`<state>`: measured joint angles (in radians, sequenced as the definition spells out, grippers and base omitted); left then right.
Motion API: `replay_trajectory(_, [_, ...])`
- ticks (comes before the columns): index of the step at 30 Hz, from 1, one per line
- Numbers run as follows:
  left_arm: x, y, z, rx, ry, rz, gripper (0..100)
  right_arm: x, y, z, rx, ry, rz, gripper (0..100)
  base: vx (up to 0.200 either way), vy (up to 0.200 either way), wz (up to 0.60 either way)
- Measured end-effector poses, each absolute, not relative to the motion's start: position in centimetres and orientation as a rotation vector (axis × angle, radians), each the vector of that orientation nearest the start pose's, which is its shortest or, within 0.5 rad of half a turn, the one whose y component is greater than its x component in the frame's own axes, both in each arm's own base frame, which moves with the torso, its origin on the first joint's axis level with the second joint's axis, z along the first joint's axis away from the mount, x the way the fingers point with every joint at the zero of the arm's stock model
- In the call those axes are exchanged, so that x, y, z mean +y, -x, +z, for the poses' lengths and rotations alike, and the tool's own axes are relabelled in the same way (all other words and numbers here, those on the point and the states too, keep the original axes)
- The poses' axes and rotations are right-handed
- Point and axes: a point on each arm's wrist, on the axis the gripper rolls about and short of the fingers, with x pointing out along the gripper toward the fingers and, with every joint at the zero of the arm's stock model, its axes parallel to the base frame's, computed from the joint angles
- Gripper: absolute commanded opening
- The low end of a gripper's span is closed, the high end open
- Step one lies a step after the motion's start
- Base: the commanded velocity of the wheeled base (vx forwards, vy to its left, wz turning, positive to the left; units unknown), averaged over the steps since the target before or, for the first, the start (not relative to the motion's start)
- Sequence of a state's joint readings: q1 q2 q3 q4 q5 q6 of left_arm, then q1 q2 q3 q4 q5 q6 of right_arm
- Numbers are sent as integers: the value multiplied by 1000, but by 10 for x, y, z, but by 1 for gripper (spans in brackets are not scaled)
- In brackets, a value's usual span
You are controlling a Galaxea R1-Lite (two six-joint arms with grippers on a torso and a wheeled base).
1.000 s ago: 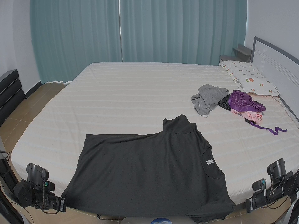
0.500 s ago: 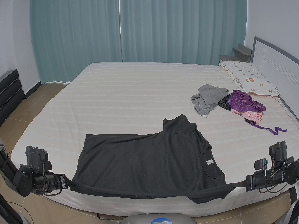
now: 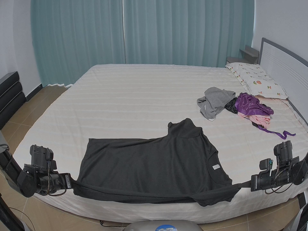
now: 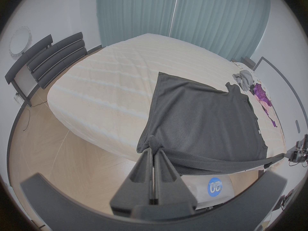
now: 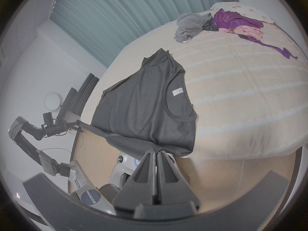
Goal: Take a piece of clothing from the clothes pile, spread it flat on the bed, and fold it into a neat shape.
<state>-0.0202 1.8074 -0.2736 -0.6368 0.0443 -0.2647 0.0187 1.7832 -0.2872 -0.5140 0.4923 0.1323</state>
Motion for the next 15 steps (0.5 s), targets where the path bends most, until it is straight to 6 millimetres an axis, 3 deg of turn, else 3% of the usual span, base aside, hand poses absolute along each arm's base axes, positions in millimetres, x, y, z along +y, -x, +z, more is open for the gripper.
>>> replay_trajectory(15, [-1,-209,40,900,210,150,0,15,-196,43,1000,-352,409,0,0,0,0])
